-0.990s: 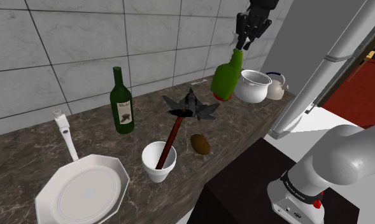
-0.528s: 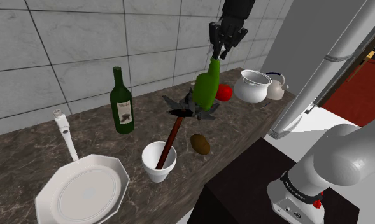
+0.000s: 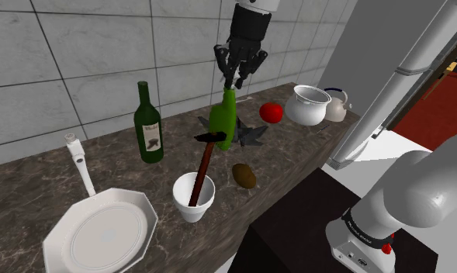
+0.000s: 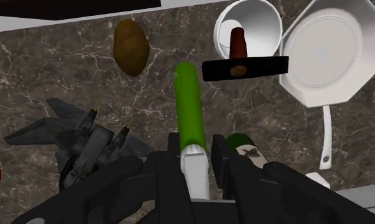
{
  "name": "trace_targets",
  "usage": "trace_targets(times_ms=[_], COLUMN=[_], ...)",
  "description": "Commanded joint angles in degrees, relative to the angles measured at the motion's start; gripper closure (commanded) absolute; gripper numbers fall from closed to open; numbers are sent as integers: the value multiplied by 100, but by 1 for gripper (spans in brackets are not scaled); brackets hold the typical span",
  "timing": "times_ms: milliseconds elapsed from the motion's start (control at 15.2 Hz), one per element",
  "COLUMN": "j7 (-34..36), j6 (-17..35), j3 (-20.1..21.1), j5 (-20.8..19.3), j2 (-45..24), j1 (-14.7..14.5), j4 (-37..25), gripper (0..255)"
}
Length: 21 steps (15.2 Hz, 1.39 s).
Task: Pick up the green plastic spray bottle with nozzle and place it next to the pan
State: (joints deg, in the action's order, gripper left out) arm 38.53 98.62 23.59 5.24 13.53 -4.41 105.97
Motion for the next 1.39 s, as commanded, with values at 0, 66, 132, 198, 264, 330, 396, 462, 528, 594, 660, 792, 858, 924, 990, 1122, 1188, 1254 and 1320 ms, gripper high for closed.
trace_targets(times_ms=[0, 66, 132, 198, 264, 330, 396, 462, 528, 594, 660, 792, 858, 924, 990, 1122, 1188, 1254, 1320], j7=[288, 437, 587, 740, 895, 1051, 1208, 1365, 1521, 1675, 1825, 2109, 2158, 2160, 2162, 2170, 2174, 2179, 2184], j6=[105, 161, 211, 257, 298, 332, 360, 380, 393, 397, 394, 360, 349, 430, 509, 666, 743, 820, 896], j3=[199, 297, 393, 485, 574, 658, 735, 805, 868, 919, 962, 1019, 1016, 1008, 1004, 999, 996, 993, 990], j5=[-111, -180, -258, -345, -441, -547, -661, -783, -913, -1047, -1185, -1468, -1518, -1514, -1512, -1512, -1513, -1516, -1520], j2=[-314, -475, -644, -820, -1003, -1193, -1390, -1594, -1804, -2020, -2241, -2695, -2781, -2772, -2766, -2758, -2757, -2757, -2759], j1=[-56, -93, -135, -180, -229, -285, -349, -422, -502, -596, -697, -932, -988, -983, -975, -960, -953, -948, -943], j4=[-204, -301, -406, -519, -640, -771, -911, -1060, -1219, -1390, -1571, -1970, -2051, -1963, -1878, -1714, -1635, -1558, -1483], gripper=[255, 255, 255, 255, 255, 255, 255, 255, 255, 255, 255, 255, 255, 255, 255, 255, 255, 255, 255])
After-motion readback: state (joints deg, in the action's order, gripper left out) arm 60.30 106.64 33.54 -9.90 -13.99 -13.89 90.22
